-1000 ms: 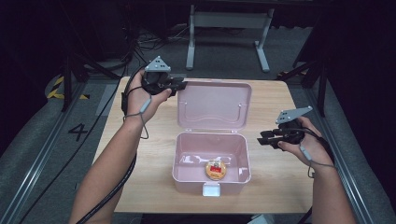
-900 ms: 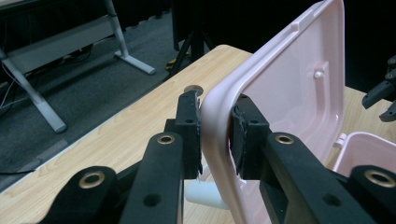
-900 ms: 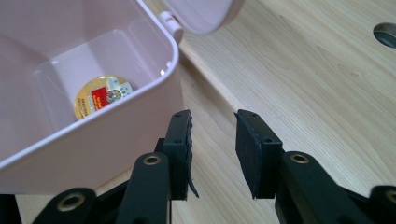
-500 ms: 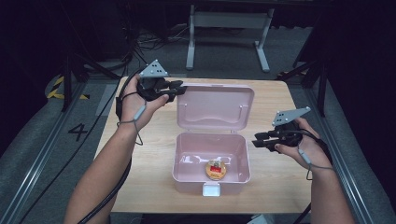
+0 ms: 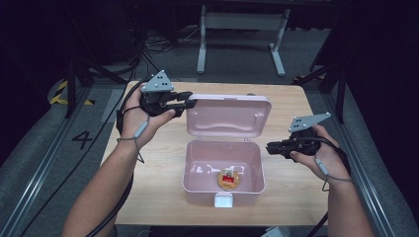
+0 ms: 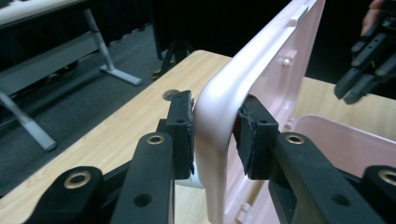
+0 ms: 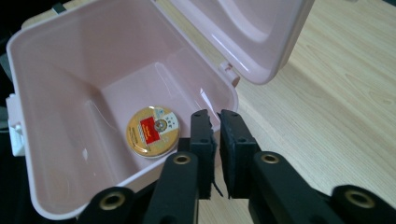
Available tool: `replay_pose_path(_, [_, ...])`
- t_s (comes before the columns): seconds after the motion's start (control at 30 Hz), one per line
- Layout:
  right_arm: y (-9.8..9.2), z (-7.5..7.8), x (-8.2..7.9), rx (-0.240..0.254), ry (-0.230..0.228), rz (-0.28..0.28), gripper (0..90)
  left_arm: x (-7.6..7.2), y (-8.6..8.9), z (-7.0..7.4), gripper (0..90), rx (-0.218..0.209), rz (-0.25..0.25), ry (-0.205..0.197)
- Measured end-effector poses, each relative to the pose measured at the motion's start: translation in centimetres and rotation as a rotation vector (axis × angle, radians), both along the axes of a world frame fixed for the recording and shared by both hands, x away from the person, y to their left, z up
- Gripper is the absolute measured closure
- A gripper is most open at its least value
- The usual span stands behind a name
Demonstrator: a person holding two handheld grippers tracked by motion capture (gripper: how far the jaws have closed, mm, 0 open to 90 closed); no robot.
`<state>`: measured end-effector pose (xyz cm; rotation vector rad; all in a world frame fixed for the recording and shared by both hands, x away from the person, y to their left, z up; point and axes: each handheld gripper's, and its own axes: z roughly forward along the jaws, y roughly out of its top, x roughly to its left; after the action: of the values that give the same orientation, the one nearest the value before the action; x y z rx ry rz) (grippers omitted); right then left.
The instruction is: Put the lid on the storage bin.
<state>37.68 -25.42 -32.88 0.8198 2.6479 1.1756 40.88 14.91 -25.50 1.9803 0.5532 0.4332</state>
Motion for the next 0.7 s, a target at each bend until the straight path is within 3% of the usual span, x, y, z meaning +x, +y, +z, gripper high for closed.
replay_pose_path(0.07, [0.0, 0.4, -0.2, 0.030, 0.003, -0.012, 87.5, -0.7, 0.1, 0.1, 68.1, 0.009, -0.012, -0.002])
replay_pose_path(0.23, [0.0, 0.6, -0.3, 0.045, -0.002, -0.014, 88.3, -1.6, 0.2, -0.1, 66.3, 0.007, -0.030, -0.001])
replay_pose_path(0.37, [0.1, 0.6, -0.4, 0.051, -0.005, -0.011, 88.4, -2.2, 0.2, -0.7, 64.7, 0.015, -0.056, 0.031])
replay_pose_path(0.7, [0.2, 1.0, -0.6, 0.087, -0.022, -0.005, 88.7, -3.2, 0.5, -2.2, 56.1, -0.018, -0.116, 0.072])
